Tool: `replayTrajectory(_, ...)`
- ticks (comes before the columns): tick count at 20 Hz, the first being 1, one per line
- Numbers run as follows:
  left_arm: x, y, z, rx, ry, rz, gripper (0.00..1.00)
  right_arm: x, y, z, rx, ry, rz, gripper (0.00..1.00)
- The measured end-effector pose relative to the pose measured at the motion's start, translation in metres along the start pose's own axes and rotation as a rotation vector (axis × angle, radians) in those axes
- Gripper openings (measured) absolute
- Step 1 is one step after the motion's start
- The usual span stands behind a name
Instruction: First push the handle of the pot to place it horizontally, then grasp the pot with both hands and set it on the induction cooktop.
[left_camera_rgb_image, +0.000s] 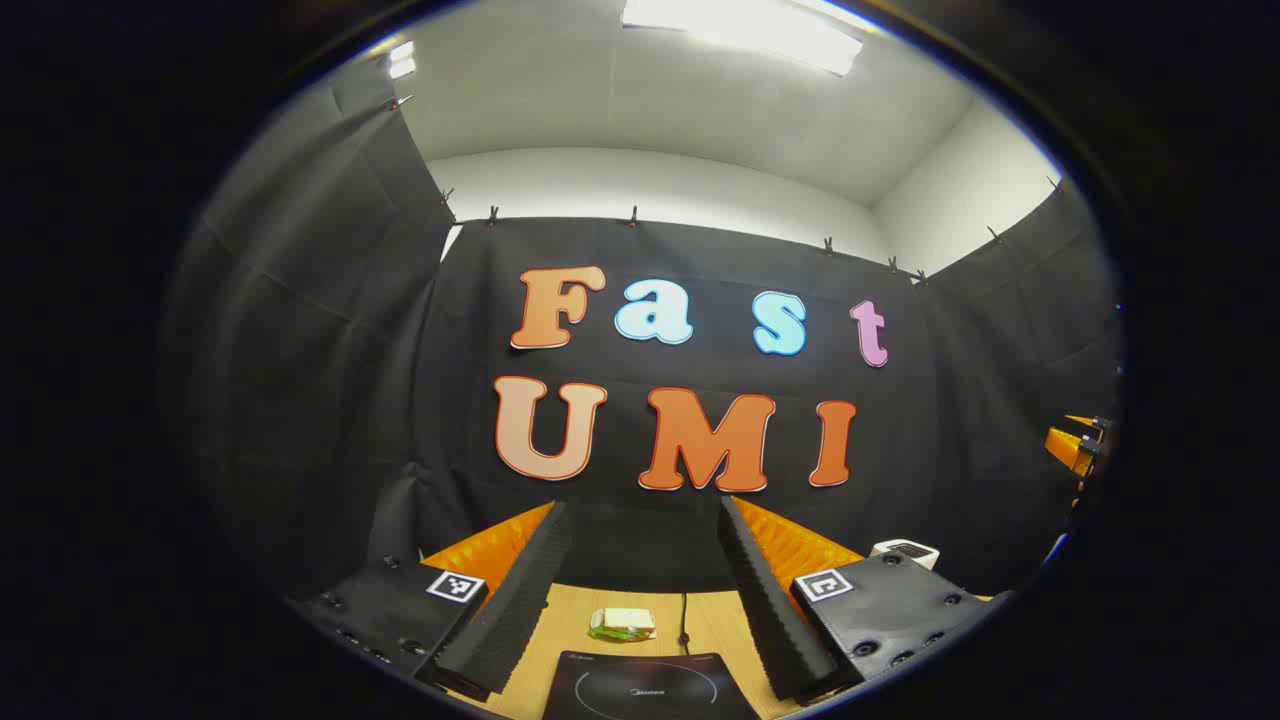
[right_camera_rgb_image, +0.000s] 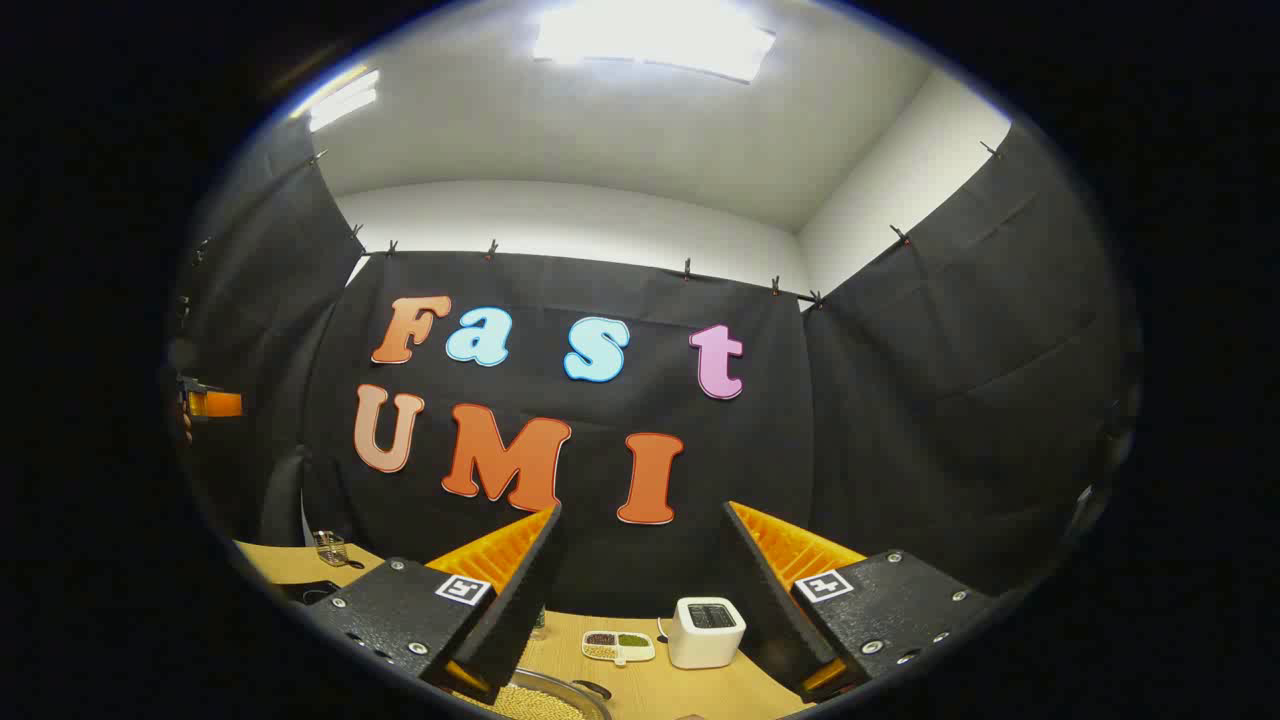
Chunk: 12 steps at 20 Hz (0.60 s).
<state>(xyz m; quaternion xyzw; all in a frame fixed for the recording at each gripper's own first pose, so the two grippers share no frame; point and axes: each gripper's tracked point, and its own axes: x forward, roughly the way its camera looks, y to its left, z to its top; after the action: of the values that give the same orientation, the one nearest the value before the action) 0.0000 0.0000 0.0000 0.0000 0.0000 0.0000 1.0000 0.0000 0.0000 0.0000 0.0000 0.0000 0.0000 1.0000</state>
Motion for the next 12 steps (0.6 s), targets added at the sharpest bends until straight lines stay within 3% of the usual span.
replayTrajectory(12,-0.002,0.012,0.012,0.045,-0.014,0.014,0.97,-0.013,0.024,0.000,-0.033,0.001,0.050,0.95)
